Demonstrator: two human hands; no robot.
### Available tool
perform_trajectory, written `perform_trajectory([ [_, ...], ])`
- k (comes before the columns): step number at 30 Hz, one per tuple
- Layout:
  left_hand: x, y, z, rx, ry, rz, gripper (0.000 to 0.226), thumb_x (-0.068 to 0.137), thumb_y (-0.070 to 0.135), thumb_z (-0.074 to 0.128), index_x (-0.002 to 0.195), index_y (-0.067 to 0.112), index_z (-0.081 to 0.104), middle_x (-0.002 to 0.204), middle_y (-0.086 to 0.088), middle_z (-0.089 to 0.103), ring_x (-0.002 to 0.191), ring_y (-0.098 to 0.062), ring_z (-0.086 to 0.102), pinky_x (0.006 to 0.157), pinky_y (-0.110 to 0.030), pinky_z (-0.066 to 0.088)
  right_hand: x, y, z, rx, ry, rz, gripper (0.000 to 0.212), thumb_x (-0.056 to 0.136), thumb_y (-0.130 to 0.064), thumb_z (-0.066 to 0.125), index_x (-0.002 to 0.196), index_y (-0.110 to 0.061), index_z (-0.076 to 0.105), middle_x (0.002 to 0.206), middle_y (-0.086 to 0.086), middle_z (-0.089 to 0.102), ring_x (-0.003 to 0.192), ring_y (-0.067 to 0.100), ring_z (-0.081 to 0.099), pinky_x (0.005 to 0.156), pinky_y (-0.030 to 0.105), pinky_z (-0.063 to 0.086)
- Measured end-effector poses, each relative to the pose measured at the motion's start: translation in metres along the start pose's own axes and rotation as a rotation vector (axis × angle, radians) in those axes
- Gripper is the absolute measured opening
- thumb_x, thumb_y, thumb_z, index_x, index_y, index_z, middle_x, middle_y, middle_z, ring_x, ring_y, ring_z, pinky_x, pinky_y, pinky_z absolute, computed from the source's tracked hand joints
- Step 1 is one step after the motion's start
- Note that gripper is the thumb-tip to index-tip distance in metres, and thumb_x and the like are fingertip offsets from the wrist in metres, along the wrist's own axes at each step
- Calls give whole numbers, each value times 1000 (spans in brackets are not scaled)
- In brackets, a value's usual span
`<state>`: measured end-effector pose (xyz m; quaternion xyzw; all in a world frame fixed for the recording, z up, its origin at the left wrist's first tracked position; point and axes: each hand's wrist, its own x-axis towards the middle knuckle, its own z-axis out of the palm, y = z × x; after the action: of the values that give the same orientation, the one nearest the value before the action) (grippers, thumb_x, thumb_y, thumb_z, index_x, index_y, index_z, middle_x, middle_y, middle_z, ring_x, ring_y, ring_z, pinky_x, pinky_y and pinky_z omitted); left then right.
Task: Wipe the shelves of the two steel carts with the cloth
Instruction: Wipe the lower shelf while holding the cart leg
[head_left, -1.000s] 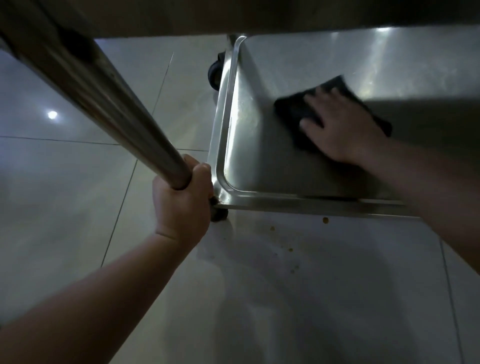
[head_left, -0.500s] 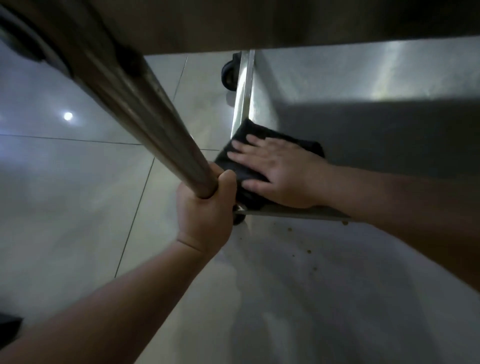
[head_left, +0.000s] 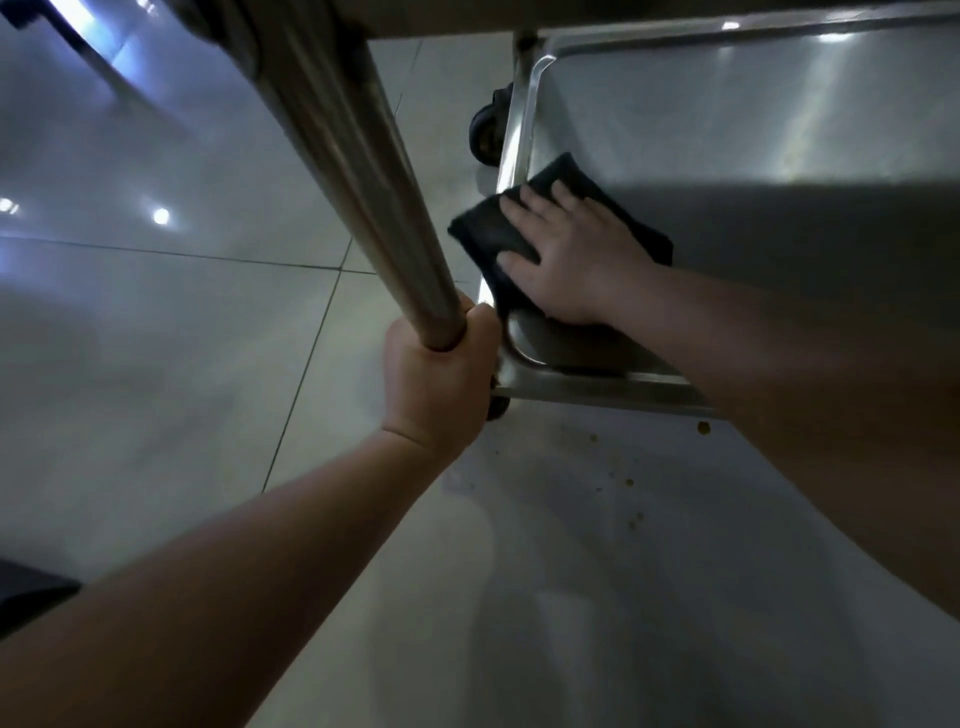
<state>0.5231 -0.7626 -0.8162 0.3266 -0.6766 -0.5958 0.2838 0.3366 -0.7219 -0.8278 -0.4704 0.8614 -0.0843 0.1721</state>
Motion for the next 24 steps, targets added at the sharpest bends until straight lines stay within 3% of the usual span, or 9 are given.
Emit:
perform_trajectory([
  [5, -5, 6, 2, 57, 76, -40, 19, 79, 27, 62, 60, 26, 59, 60, -4, 55, 58, -19, 52, 55, -36, 49, -66, 7, 22, -44, -56, -208, 79, 98, -72, 21, 166, -36, 3, 174, -15, -2, 159, 10, -8, 124, 35, -8],
  [9, -8, 8, 5, 111, 156, -53, 24, 85, 20, 60, 72, 2, 52, 70, -24, 57, 62, -22, 54, 57, -32, 49, -90, 18, 24, 1, -84, -323, 76, 96, -75, 27, 164, -43, 17, 172, -19, 5, 159, 8, -4, 124, 34, -4],
  [15, -13, 20, 11, 209, 238, -99, 30, 90, 21, 63, 84, -5, 50, 67, -1, 48, 56, -9, 46, 50, -27, 43, -114, 47, 21, 4, -70, -383, 63, 101, -65, 40, 160, -45, 28, 171, -21, 14, 159, 7, 3, 130, 40, 6],
  [17, -16, 22, 5, 320, 239, -150, 29, 89, 28, 68, 91, 2, 54, 70, 3, 55, 53, -3, 52, 48, -20, 47, -127, 64, 19, -9, -62, -379, 63, 102, -63, 42, 160, -44, 29, 171, -20, 15, 159, 7, 4, 129, 37, 5],
  [19, -24, 20, -3, 551, 162, -230, 30, 85, 37, 74, 102, 17, 60, 90, 2, 65, 74, -6, 65, 63, -30, 58, -138, 84, 16, -17, -58, -356, 63, 102, -63, 42, 160, -44, 30, 170, -21, 15, 159, 6, 4, 127, 33, 4],
  [21, -38, 14, -2, 747, -7, -339, 41, 82, 40, 79, 113, 21, 60, 113, -4, 65, 97, -19, 64, 83, -42, 59, -151, 105, 12, -15, -60, -333, 66, 99, -66, 41, 160, -45, 29, 170, -21, 15, 158, 5, 4, 127, 34, 6],
  [24, -66, 5, 16, 868, -168, -495, 81, 85, 37, 79, 151, 21, 35, 143, -9, 54, 111, -21, 60, 92, -39, 55, -170, 135, 6, -15, -55, -316, 69, 97, -67, 40, 161, -44, 29, 170, -20, 15, 158, 5, 5, 129, 38, 10],
])
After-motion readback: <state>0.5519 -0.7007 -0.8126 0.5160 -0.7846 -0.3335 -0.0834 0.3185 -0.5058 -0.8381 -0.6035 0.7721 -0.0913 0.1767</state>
